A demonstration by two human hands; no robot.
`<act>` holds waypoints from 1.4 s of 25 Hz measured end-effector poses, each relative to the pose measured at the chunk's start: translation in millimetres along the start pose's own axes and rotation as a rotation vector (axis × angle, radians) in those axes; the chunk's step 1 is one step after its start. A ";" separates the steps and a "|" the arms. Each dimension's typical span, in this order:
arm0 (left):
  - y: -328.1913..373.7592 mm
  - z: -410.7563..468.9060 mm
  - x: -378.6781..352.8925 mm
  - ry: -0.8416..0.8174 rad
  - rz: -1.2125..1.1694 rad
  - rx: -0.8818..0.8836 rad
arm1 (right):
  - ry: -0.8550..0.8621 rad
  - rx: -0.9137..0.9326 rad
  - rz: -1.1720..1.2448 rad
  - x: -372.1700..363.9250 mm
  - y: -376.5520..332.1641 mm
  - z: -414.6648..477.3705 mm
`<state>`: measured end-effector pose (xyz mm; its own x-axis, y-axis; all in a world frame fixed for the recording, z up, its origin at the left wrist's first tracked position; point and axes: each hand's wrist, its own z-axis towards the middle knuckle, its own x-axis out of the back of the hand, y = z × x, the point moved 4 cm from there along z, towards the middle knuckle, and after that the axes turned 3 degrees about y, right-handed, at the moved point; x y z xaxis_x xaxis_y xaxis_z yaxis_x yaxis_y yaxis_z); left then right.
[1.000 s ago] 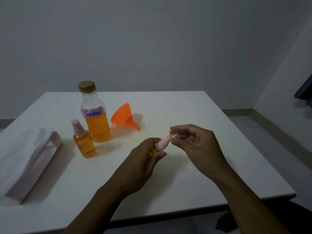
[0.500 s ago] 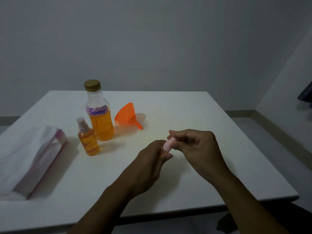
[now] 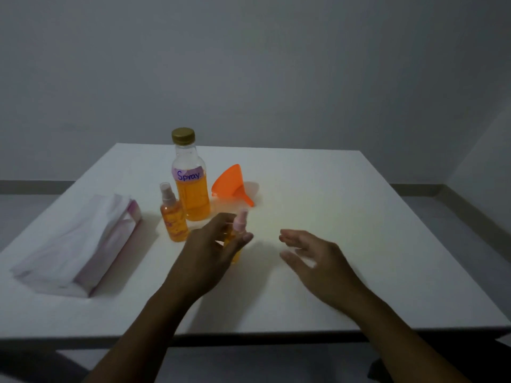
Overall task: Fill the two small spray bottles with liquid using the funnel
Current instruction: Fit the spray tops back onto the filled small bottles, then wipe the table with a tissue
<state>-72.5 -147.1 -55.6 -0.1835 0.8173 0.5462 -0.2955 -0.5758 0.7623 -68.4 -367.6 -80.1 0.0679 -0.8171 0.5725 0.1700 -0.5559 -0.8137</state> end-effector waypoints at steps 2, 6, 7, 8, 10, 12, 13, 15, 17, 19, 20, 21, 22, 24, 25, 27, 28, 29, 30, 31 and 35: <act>-12.5 -7.2 26.0 0.094 0.046 0.053 | -0.137 0.052 -0.249 -20.0 8.0 -8.2; -34.4 -17.3 60.0 0.214 0.140 0.148 | -0.144 0.166 -0.420 -34.1 7.6 -10.8; -38.2 -19.1 63.4 0.222 0.139 0.160 | -0.129 0.176 -0.438 -35.2 7.2 -10.2; -40.5 -20.4 65.4 0.224 0.135 0.162 | -0.120 0.184 -0.454 -36.2 7.6 -9.8; -45.0 -22.2 67.0 0.228 0.139 0.168 | -0.117 0.198 -0.481 -38.0 8.7 -10.3; -48.6 -22.4 68.3 0.233 0.164 0.175 | -0.121 0.208 -0.494 -39.4 9.7 -10.5; -49.0 -22.0 68.8 0.222 0.174 0.174 | -0.122 0.211 -0.500 -39.3 10.2 -10.3; -43.5 -24.1 71.4 0.183 0.179 0.145 | -0.122 0.210 -0.506 -39.2 11.0 -10.3; -30.5 -29.8 82.7 0.224 0.226 0.060 | -0.114 0.217 -0.505 -38.9 11.5 -10.5; -20.3 -38.6 105.5 0.375 0.262 0.009 | -0.110 0.221 -0.495 -39.9 11.7 -10.4; -19.9 -42.5 118.0 0.443 0.267 0.016 | -0.105 0.225 -0.495 -40.3 12.0 -10.5; -23.8 -44.8 129.5 0.488 0.298 0.052 | -0.099 0.232 -0.498 -40.6 12.3 -10.5; -33.9 -45.3 138.6 0.500 0.366 0.112 | -0.092 0.238 -0.501 -40.9 12.9 -10.3; -56.1 -43.2 150.6 0.424 0.577 0.250 | -0.084 0.239 -0.497 -41.5 13.0 -10.6; -66.4 -41.8 153.8 0.364 0.672 0.284 | -0.082 0.237 -0.492 -41.6 12.6 -10.9; -77.8 -38.2 156.7 0.283 0.782 0.286 | -0.077 0.231 -0.490 -41.3 12.0 -11.0; -80.0 -36.6 157.2 0.258 0.803 0.263 | -0.076 0.229 -0.492 -41.3 11.8 -10.8; -82.6 -35.5 157.8 0.248 0.823 0.239 | -0.076 0.231 -0.496 -41.2 11.4 -10.8; -83.5 -34.7 159.0 0.255 0.831 0.231 | -0.077 0.230 -0.497 -41.2 11.5 -10.8; -86.0 -33.6 160.0 0.276 0.833 0.222 | -0.077 0.230 -0.499 -41.2 11.1 -10.7; -89.3 -33.0 164.0 0.300 0.851 0.249 | -0.076 0.225 -0.508 -41.3 10.4 -10.9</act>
<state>-107.1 39.1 -45.5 -0.4901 0.0706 0.8688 0.2521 -0.9426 0.2189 -80.2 -341.3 -113.3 -0.0080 -0.4371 0.8994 0.4047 -0.8239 -0.3968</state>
